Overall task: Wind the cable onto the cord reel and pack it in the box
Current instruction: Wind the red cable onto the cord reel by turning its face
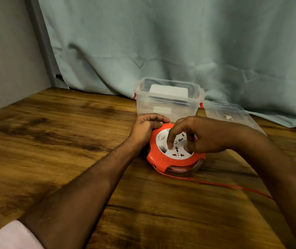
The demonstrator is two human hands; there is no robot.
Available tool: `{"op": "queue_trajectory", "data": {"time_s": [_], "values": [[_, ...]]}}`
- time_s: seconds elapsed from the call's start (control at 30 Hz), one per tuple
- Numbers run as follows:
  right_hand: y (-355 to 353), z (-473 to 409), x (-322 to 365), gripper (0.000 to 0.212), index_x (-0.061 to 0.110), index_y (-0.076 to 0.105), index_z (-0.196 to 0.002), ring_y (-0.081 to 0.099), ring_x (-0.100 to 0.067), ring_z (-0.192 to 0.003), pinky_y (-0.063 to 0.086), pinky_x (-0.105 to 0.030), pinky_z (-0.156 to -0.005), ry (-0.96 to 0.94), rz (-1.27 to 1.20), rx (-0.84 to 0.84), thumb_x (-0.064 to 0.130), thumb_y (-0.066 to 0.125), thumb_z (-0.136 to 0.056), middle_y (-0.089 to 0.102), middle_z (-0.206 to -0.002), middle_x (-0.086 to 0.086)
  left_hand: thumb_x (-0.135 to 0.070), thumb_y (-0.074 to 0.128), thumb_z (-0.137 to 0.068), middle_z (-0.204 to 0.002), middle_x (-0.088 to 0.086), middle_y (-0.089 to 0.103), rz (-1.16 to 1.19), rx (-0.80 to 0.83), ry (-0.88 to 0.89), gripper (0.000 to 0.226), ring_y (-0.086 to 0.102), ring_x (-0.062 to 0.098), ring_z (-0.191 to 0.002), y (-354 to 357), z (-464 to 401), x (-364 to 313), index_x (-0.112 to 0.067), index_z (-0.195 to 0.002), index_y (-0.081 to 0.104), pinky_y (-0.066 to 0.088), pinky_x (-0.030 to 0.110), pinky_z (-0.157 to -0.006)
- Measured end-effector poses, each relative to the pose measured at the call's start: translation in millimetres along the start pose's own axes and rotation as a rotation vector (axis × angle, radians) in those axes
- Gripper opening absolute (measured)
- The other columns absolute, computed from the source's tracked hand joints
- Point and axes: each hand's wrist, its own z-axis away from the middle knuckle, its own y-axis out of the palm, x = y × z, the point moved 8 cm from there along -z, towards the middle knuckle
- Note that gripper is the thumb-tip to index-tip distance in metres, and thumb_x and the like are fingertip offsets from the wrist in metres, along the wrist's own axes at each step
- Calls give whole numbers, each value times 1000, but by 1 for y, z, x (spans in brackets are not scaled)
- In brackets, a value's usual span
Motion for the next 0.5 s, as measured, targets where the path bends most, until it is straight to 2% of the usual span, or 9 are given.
{"op": "queue_trajectory", "data": {"time_s": [0.07, 0.2, 0.27, 0.33, 0.4, 0.5], "values": [[2, -1, 1, 63, 61, 65, -109, 62, -6, -83, 57, -40, -75, -5, 0, 14, 4, 71, -82, 55, -122, 20, 15, 47, -85, -110, 37, 67, 4, -4, -2, 29, 64, 37, -94, 0, 0, 0, 11, -104, 69, 53, 51, -94], [3, -1, 4, 74, 65, 64, -116, 53, 4, -83, 55, -35, -75, -25, 28, -4, 0, 66, -82, 54, -127, 17, 14, 47, -86, -101, 27, 69, 12, -2, -6, 28, 64, 34, -90, 0, -1, 2, 10, -103, 70, 56, 35, -80], [2, 0, 6, 74, 64, 65, -116, 50, 9, -83, 55, -34, -74, -17, 26, -21, -1, 66, -79, 55, -121, 17, 14, 48, -86, -100, 25, 69, 17, 2, -7, 28, 64, 33, -89, 0, -1, 2, 10, -103, 70, 55, 32, -77], [1, -1, 8, 75, 65, 64, -115, 51, 4, -84, 55, -39, -75, -16, 50, -36, 2, 67, -76, 55, -113, 19, 14, 49, -86, -100, 26, 68, 34, 8, -12, 27, 64, 32, -87, 0, -2, 3, 10, -103, 69, 56, 32, -76], [1, 0, 10, 73, 68, 62, -116, 53, -1, -89, 55, -40, -77, -11, 80, -42, 9, 69, -74, 52, -105, 23, 14, 49, -86, -100, 26, 69, 48, 10, -19, 27, 64, 33, -87, 1, -1, 3, 11, -103, 69, 56, 34, -77], [0, 0, 10, 68, 71, 57, -120, 50, 3, -86, 54, -37, -78, 15, 112, -46, 24, 73, -73, 47, -96, 26, 14, 48, -86, -102, 28, 68, 56, 11, -21, 28, 64, 35, -89, 1, 0, 2, 11, -105, 69, 56, 36, -79]]}}
